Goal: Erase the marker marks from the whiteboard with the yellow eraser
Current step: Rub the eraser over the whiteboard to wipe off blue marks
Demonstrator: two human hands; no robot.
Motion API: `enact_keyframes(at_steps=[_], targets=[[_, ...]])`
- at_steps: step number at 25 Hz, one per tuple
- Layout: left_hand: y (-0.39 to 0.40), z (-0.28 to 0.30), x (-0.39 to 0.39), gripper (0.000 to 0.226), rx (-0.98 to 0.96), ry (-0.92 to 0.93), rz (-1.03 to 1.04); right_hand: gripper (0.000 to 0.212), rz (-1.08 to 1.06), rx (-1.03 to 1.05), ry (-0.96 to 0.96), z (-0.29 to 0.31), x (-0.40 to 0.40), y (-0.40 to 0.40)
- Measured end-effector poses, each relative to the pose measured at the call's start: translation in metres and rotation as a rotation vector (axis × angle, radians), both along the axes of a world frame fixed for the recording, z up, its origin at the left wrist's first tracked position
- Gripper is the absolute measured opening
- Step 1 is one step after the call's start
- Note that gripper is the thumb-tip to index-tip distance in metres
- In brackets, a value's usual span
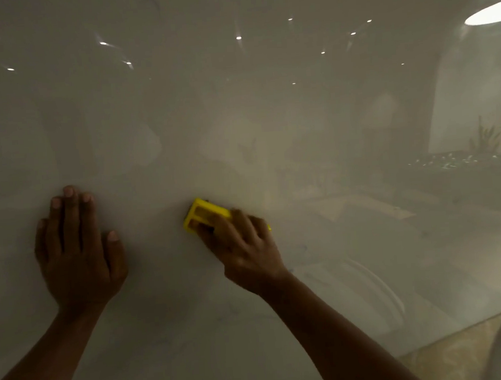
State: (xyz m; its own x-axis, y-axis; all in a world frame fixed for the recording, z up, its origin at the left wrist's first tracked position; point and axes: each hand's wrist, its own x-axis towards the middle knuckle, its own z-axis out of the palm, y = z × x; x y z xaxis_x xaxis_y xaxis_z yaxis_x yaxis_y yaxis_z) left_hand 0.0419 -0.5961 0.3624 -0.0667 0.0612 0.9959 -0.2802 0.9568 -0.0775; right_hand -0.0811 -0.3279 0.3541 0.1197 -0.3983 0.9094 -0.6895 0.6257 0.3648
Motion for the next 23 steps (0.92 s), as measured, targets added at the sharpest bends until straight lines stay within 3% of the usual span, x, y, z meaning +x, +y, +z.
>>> enact_keyframes(at_steps=[2,4,6,11,13,15,18,23], targets=[[-0.001,-0.001,0.0,0.066,0.004,0.001,-0.012,0.062,-0.026,-0.002,0.044,0.014,-0.01,0.012],[-0.002,-0.002,-0.001,0.067,0.007,0.002,-0.017,0.067,-0.038,-0.287,-0.108,0.029,-0.016,0.018],[-0.002,-0.002,-0.002,0.066,0.007,0.002,-0.013,0.066,-0.053,-0.437,-0.191,0.042,-0.014,0.013],[-0.004,0.0,-0.001,0.068,0.014,-0.038,-0.042,0.067,-0.008,-0.103,0.014,0.055,0.001,-0.006],[-0.007,-0.001,-0.002,0.068,0.034,-0.06,-0.055,0.067,-0.036,-0.2,-0.061,0.057,-0.011,0.014],[-0.007,-0.002,-0.003,0.067,0.061,-0.063,-0.06,0.06,-0.06,-0.453,-0.228,0.055,-0.028,0.042],[-0.005,-0.001,-0.003,0.067,0.033,-0.045,-0.043,0.055,-0.099,-0.649,-0.371,0.037,-0.047,0.072],[0.003,-0.002,0.002,0.065,0.049,-0.023,-0.035,0.055,-0.095,-0.547,-0.361,-0.054,-0.038,0.055]])
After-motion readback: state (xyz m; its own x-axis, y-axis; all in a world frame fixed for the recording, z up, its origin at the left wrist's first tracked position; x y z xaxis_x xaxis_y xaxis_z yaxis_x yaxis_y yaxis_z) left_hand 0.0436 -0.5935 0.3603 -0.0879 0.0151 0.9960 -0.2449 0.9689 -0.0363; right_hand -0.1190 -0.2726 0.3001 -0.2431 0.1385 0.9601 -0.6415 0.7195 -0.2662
